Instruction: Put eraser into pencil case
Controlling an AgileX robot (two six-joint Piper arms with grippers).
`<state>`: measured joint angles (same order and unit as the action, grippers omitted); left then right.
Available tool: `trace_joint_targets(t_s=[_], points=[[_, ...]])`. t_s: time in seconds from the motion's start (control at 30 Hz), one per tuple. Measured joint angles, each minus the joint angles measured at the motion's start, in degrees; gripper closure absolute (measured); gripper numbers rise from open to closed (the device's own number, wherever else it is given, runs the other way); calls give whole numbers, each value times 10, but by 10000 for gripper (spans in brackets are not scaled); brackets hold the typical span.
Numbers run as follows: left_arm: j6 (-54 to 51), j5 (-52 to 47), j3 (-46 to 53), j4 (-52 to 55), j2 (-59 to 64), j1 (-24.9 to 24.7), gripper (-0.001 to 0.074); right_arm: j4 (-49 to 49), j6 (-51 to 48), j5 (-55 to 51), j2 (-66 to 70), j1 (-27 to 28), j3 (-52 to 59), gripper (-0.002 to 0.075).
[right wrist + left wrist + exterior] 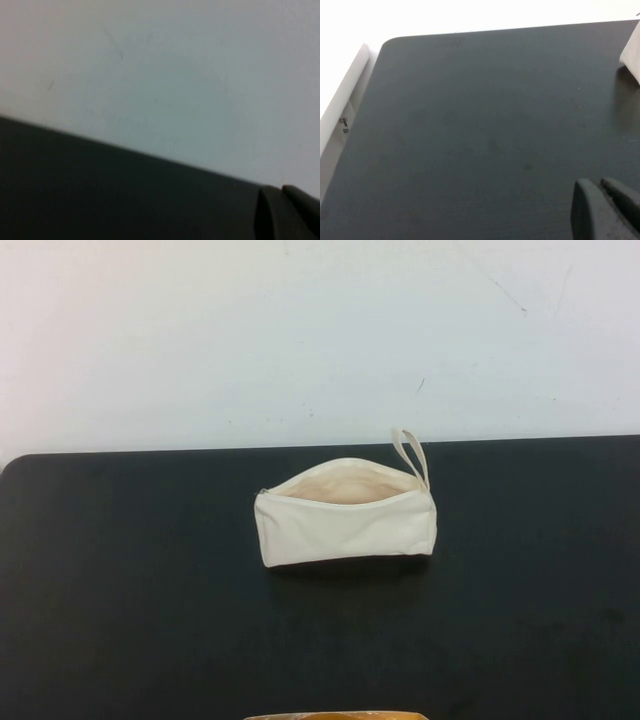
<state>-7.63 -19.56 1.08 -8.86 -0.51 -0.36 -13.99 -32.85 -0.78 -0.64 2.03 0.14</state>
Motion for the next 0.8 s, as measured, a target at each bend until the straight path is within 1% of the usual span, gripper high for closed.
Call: trace_joint_targets(t_s=[0.23, 0.6, 0.67, 0.73, 0.8], points=[[0, 0, 0, 0, 0, 0, 736, -17, 0, -18, 0, 0, 15, 726], [0, 0, 0, 1, 0, 0, 736, -10, 6, -125, -1, 0, 15, 726], [0, 0, 0, 1, 0, 0, 736, 35, 53, -138, -1, 0, 15, 726], [0, 0, 0, 1, 0, 0, 736, 93, 125, -166, -1, 0, 15, 726], [0, 0, 0, 1, 0, 0, 736, 124, 185, -187, -1, 0, 14, 726]])
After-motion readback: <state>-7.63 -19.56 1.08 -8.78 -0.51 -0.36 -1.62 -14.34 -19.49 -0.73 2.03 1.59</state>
